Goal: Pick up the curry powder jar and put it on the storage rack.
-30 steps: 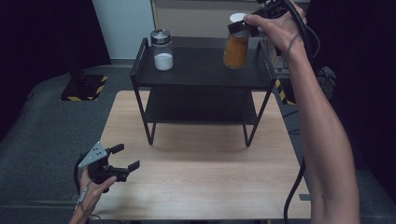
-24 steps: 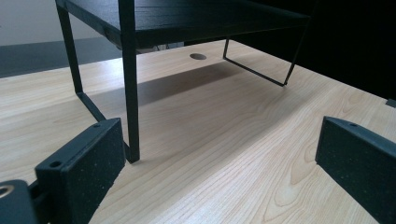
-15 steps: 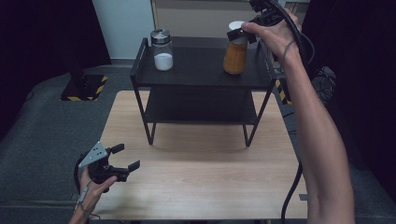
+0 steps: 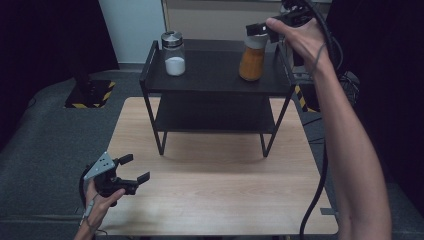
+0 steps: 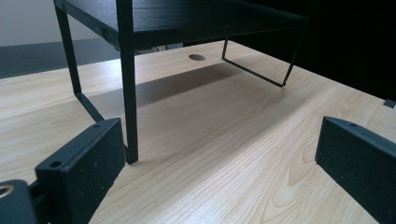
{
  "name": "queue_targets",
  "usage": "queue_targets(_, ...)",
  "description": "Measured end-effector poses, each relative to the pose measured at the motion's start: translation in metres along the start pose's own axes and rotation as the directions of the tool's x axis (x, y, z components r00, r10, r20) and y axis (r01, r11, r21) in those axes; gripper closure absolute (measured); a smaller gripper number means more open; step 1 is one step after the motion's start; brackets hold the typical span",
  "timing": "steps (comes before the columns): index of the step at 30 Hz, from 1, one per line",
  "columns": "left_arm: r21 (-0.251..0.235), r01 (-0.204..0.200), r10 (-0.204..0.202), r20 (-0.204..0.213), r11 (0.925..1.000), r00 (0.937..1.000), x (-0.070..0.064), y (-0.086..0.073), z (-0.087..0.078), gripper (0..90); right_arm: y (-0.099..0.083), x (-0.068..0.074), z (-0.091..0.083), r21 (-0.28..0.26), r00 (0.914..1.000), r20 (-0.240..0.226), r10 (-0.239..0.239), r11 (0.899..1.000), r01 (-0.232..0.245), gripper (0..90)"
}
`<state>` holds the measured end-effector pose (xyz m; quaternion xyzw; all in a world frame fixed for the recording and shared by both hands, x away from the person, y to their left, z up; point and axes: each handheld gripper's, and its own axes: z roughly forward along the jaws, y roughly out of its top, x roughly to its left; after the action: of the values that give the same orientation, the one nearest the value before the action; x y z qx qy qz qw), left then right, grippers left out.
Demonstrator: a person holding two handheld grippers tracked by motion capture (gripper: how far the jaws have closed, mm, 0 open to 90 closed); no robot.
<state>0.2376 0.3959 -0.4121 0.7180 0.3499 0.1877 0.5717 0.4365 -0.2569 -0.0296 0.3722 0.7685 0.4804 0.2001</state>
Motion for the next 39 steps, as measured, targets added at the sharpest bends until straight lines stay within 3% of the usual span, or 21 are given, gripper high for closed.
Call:
queue_targets(4, 0.004, -0.004, 0.004, 0.001, 1.0, 1.0, 0.0, 0.001, 0.001, 0.3, 0.002, 0.005, -0.028, -0.04, 0.9999, 0.01, 0.007, 0.999, -0.007, 7.4)
queue_targets(9, 0.005, -0.008, 0.008, 0.002, 1.0, 1.0, -0.001, 0.001, 0.001, 0.3, -0.001, 0.008, -0.044, -0.041, 0.9998, 0.018, -0.006, 0.999, 0.006, 7.6)
queue_targets(20, 0.013, -0.009, 0.009, 0.002, 0.9999, 1.0, -0.002, 0.001, 0.002, 0.3, -0.034, 0.011, -0.074, -0.05, 0.9989, -0.031, -0.036, 0.998, 0.035, 8.6)
queue_targets(24, 0.015, -0.01, 0.01, 0.001, 0.9998, 0.9999, -0.002, 0.002, 0.003, 0.3, -0.051, 0.017, -0.083, -0.061, 0.9957, -0.058, -0.072, 0.996, 0.069, 8.6)
queue_targets(34, 0.017, -0.012, 0.012, 0.001, 0.9998, 0.9999, -0.002, 0.002, 0.003, 0.3, -0.115, 0.033, -0.088, -0.077, 0.97, -0.185, -0.158, 0.986, 0.146, 8.6)
queue_targets(39, 0.02, -0.011, 0.011, -0.002, 0.9997, 0.9999, -0.003, 0.002, 0.003, 0.4, -0.149, 0.038, -0.085, -0.102, 0.9566, -0.246, -0.157, 0.986, 0.135, 8.2)
